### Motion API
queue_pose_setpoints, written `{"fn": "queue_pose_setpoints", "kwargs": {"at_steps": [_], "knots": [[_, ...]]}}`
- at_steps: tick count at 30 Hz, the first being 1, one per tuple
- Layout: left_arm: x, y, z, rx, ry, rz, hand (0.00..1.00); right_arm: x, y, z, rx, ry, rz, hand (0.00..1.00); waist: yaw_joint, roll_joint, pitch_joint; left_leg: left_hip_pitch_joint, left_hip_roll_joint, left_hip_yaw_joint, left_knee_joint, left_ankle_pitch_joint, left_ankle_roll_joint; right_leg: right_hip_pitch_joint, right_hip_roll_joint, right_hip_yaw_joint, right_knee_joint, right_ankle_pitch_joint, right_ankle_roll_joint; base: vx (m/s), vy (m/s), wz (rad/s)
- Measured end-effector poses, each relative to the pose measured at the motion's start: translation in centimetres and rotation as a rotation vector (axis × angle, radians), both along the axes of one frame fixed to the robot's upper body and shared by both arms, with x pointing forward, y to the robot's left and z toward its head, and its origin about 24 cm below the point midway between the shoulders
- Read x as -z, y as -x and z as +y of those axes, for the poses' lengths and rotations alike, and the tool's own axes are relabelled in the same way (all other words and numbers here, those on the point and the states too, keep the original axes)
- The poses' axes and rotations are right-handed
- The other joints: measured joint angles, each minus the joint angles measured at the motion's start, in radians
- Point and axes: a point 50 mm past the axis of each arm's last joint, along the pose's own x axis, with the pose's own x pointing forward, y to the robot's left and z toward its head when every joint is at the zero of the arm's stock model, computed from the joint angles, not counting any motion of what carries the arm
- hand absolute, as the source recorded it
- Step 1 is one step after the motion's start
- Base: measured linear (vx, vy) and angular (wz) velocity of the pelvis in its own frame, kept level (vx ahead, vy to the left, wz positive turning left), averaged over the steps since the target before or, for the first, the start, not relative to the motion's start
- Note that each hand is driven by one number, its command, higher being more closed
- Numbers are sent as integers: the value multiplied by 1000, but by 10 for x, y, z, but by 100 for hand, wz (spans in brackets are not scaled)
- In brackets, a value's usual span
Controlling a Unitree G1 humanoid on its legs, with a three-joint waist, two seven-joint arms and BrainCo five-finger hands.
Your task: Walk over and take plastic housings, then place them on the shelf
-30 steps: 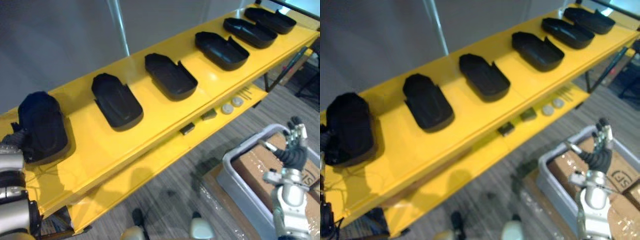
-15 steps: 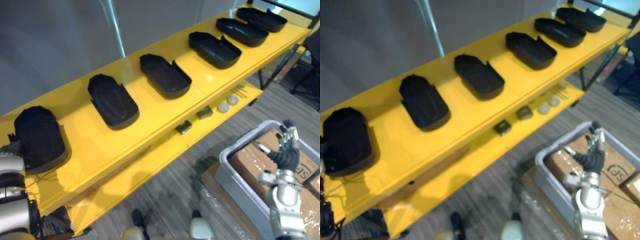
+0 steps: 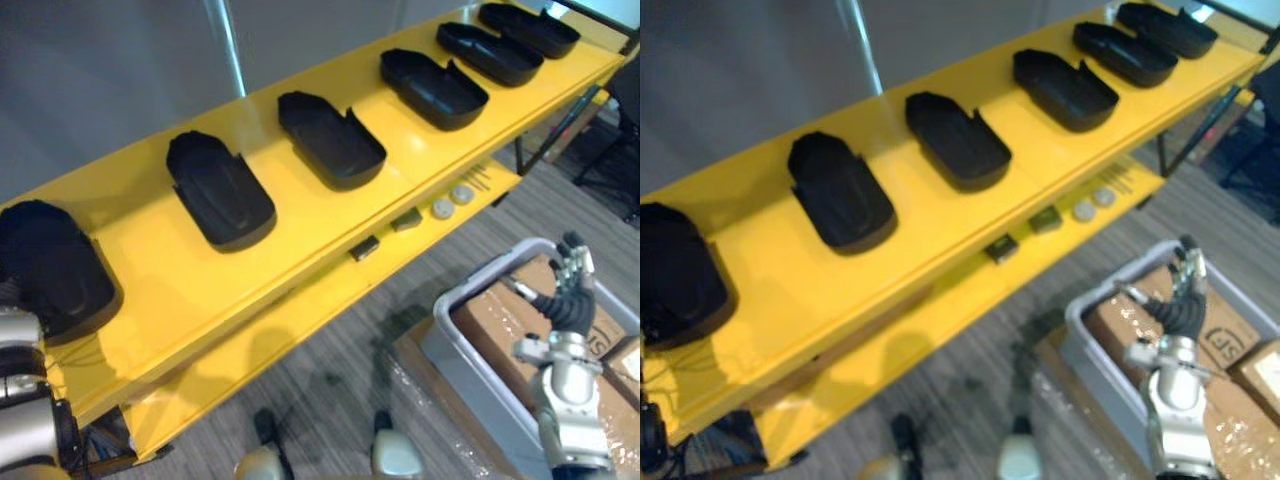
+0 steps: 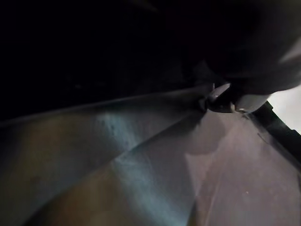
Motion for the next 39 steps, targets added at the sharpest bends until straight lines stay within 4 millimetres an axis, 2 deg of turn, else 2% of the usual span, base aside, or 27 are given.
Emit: {"fn": "queue_pose_setpoints", "kwargs": {"at_steps": [2, 3, 12, 21, 26, 28, 29, 30, 32, 33, 35, 39], "knots": [[0, 1, 1, -19, 18, -32, 100, -2, -1, 0, -2, 1, -6, 0, 0, 1, 11, 0, 0, 0, 4, 0, 0, 0, 0, 1, 1, 0, 0, 0, 0, 0], [0, 1, 1, -23, 20, -38, 0, -3, -2, 0, -4, 7, -10, 0, 0, 2, 18, 1, 1, -1, 4, 0, 0, 0, 1, 2, 4, 0, 0, 0, 0, 0], [-8, 0, 3, -31, -92, -100, 0, -10, -5, -2, -13, 29, -28, 0, -2, 4, 20, 4, 1, -7, 4, 0, -1, 0, 3, 14, 10, -4, 5, 6, 0, 1], [-42, 1, 3, -151, -385, -296, 0, -9, -4, -1, -61, 30, -19, 0, -2, 13, 62, 24, -4, 2, 4, -4, 2, 5, -5, 20, 27, -29, 20, -4, -13, -3], [-77, 3, -2, -226, -585, -458, 0, -9, 2, -4, -72, 47, -32, 0, -7, 16, 61, 54, -10, 0, 4, -1, -1, 39, -5, 18, 20, -29, 20, 0, 0, 0], [-97, 9, 0, -255, -671, -517, 0, -9, 2, -3, -88, 55, -48, 0, -7, 17, 61, 55, -11, -1, 3, -2, -1, 43, -5, 16, 16, -29, 20, -4, -3, 3], [-115, 12, -2, -264, -741, -579, 0, -8, 3, -2, -98, 56, -55, 0, -4, 21, 58, 56, -12, -7, 1, -1, -1, 57, -5, 10, -1, -29, 21, -6, -6, 8], [-118, 12, -3, -263, -752, -593, 0, -7, 3, -2, -97, 55, -55, 0, -3, 23, 55, 56, -12, -9, -1, -1, -1, 60, -6, 7, -4, -29, 21, 0, -14, 17], [-132, 12, -11, -258, -816, -690, 0, -1, 5, 2, -109, 43, -52, 0, 11, 48, 15, 56, -11, -24, -2, -1, -1, 77, -5, -15, -20, -28, 21, 19, -20, 17], [-133, 12, -11, -258, -818, -695, 0, 0, 4, 3, -111, 42, -51, 0, 12, 50, 12, 56, -11, -26, -2, -1, -2, 79, -5, -16, -22, -28, 22, 35, -21, 23], [-144, 11, -20, -232, -888, -757, 0, 4, 2, 12, -144, 30, -46, 0, 17, 70, -31, 55, -10, -56, -2, 1, -4, 111, -4, -55, -45, -28, 22, 37, -32, 29], [-170, 14, -44, -138, -978, -914, 0, 2, -5, 25, -223, -51, -99, 0, 49, 76, -94, 55, -9, -97, -2, 7, -9, 146, 0, -98, -67, -28, 23, 23, -35, 30]]}}
